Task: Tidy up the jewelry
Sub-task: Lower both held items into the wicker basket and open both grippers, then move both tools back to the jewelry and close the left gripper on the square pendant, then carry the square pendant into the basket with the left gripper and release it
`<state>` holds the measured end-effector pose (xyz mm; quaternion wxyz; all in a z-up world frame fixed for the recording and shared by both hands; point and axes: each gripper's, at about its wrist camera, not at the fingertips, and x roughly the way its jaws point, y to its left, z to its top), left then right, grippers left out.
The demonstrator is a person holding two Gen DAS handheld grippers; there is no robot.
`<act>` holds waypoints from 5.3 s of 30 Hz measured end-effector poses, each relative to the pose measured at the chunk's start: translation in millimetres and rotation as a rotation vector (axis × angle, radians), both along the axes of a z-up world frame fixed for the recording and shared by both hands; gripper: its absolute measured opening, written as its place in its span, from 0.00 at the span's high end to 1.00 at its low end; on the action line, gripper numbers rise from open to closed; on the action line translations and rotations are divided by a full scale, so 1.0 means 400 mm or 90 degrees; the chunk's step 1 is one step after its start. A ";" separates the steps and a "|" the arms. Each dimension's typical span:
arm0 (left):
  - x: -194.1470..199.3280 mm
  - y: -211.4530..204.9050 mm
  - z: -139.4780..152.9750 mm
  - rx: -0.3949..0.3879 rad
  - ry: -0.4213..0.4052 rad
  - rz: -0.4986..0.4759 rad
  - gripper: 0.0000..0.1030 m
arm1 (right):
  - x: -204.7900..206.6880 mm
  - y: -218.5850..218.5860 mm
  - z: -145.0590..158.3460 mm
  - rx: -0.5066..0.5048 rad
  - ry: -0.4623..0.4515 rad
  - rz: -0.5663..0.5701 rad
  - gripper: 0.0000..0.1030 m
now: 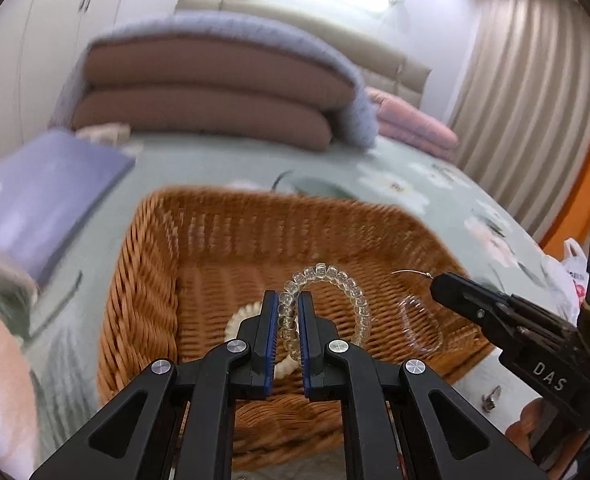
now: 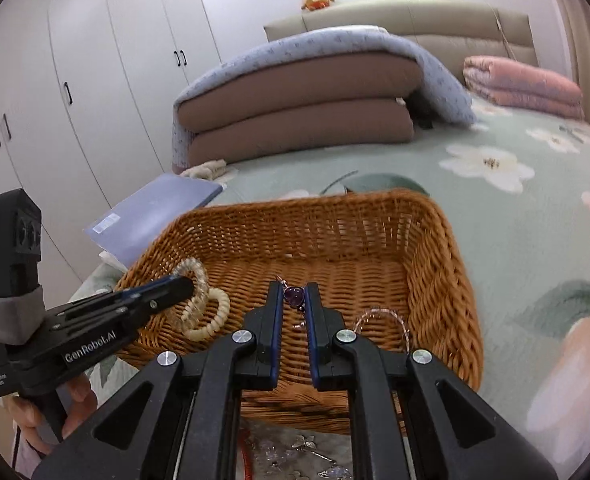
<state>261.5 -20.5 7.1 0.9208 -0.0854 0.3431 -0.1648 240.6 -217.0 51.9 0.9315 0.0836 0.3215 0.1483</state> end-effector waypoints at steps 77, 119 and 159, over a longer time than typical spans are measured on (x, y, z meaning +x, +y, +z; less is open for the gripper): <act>-0.263 0.158 -0.097 -0.070 0.081 0.042 0.58 | -0.297 0.050 -0.122 -0.091 0.109 0.145 0.69; -0.187 0.043 -0.127 0.092 0.089 0.037 0.80 | -0.243 0.108 -0.151 -0.185 0.116 0.101 0.76; -0.322 0.103 0.044 -0.071 -0.094 -0.029 0.88 | -0.293 0.012 0.019 -0.069 -0.035 0.042 0.76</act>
